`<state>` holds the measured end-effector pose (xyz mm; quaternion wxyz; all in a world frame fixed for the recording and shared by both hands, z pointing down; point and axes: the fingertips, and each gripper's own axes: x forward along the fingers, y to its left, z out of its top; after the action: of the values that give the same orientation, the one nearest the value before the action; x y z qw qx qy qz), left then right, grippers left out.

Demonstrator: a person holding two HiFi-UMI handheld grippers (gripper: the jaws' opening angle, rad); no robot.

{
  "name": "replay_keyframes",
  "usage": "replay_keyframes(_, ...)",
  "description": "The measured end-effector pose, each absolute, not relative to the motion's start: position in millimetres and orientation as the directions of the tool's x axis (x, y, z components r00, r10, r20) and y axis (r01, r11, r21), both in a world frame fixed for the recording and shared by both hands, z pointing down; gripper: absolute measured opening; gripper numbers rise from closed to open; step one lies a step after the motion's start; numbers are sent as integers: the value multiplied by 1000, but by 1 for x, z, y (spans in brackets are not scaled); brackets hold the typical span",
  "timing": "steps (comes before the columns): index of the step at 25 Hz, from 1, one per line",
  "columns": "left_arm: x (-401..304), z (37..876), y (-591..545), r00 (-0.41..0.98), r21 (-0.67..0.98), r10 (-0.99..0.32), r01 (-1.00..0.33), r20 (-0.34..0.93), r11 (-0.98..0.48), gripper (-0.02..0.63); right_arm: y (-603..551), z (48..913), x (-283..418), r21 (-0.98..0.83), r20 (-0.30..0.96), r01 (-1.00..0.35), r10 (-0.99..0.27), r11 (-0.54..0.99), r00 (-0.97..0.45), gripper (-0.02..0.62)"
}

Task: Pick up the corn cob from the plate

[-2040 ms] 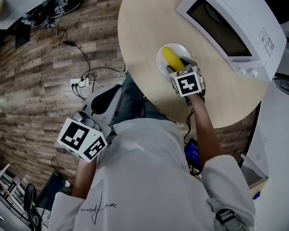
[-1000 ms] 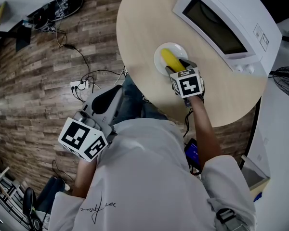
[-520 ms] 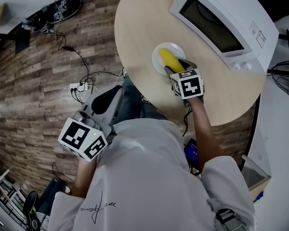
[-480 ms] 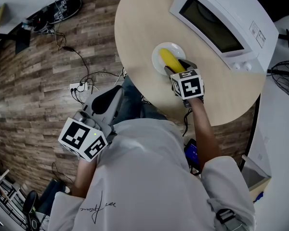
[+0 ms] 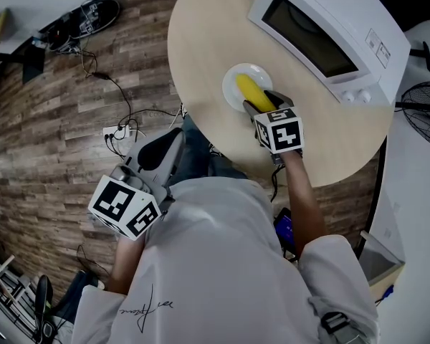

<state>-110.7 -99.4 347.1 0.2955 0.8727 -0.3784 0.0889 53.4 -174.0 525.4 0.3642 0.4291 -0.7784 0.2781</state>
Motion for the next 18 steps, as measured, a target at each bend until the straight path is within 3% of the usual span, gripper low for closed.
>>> replay_keyframes(18,-103,345,-91,701,426,-602,-712,382,-558,-8,-158,492,55,-190,740,-879,-524,438,-421,265)
